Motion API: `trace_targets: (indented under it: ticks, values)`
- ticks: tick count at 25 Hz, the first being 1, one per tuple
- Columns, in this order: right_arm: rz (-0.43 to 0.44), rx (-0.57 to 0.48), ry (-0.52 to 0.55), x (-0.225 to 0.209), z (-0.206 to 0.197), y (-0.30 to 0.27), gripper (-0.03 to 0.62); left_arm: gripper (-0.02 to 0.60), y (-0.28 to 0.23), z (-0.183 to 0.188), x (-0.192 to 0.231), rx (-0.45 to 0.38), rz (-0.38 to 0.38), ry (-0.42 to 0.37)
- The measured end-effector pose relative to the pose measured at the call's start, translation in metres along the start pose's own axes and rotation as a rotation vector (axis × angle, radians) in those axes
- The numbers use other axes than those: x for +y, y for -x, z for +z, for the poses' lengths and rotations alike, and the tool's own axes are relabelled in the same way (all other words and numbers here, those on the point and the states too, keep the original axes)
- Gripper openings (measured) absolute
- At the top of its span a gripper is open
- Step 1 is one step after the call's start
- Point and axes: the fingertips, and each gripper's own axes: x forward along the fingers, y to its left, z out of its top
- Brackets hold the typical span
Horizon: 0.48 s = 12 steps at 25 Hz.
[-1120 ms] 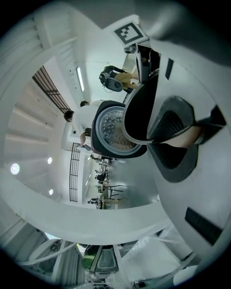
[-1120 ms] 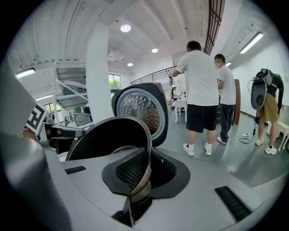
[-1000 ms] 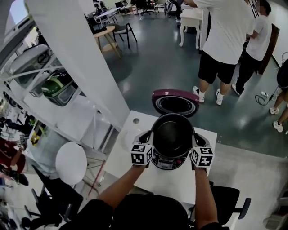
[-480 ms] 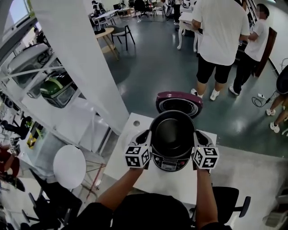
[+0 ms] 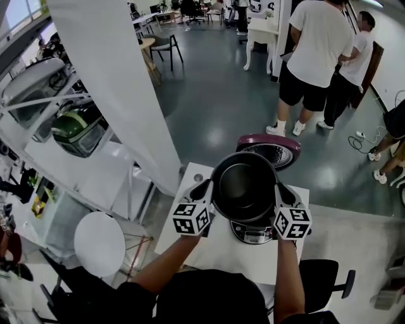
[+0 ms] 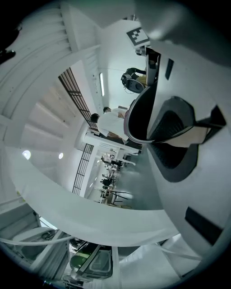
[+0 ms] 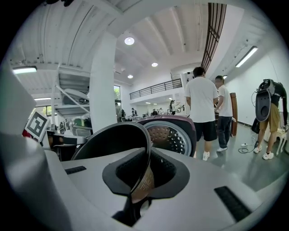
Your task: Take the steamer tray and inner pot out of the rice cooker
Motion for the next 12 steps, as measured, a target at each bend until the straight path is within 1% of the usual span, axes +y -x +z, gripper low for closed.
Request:
trace_targets:
  ticks: [5,12]
  values:
    - [-0.005,0.004,0.002,0.033,0.001,-0.014,0.028,0.023,0.01,0.011,0.033,-0.012,-0.011,0.005]
    - [0.011,0.036,0.012,0.092,-0.007,-0.048,0.029,0.023,0.028,0.015,0.098,-0.013,0.002,0.038]
